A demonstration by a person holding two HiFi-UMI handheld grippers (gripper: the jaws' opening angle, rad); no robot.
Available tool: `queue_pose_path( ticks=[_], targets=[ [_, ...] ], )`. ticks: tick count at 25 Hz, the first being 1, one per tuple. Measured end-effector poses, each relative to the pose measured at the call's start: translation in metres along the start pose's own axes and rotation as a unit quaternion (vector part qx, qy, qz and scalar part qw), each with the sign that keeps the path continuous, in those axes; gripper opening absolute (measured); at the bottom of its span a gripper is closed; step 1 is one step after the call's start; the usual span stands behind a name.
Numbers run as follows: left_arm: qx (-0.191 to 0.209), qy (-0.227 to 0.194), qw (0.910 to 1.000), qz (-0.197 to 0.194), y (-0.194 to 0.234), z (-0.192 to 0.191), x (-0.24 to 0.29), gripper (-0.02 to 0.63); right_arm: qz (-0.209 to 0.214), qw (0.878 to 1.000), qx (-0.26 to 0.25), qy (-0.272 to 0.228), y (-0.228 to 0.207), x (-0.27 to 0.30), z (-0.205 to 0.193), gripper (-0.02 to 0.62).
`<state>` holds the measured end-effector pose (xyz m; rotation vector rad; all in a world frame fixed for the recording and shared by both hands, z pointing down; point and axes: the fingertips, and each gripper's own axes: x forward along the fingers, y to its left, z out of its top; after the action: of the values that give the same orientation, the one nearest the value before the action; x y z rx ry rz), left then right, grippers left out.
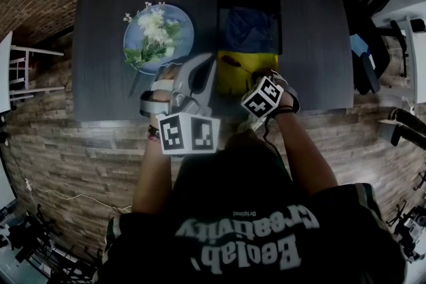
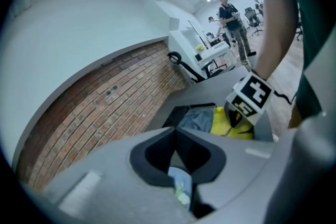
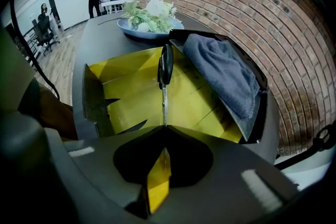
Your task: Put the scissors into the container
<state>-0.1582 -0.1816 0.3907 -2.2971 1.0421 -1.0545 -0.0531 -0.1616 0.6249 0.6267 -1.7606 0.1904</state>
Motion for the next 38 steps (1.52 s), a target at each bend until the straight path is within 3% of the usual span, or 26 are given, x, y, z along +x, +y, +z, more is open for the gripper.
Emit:
queue_pose_path(
  ticks=[23, 38],
  targets=[
    [0.003, -0.011, 0.9999, -0.011, -0.004, 0.004, 0.009, 0.002, 0.002, 1.0, -0.016, -0.008, 0.003, 0.001, 0.002, 0.038],
    [0.009, -0.011, 0.9998, -0.014, -0.009, 0.011, 0.01, 0.002, 0.007, 1.0, -0.005, -0.025, 0.004, -0.001, 0.005, 0.081]
  ],
)
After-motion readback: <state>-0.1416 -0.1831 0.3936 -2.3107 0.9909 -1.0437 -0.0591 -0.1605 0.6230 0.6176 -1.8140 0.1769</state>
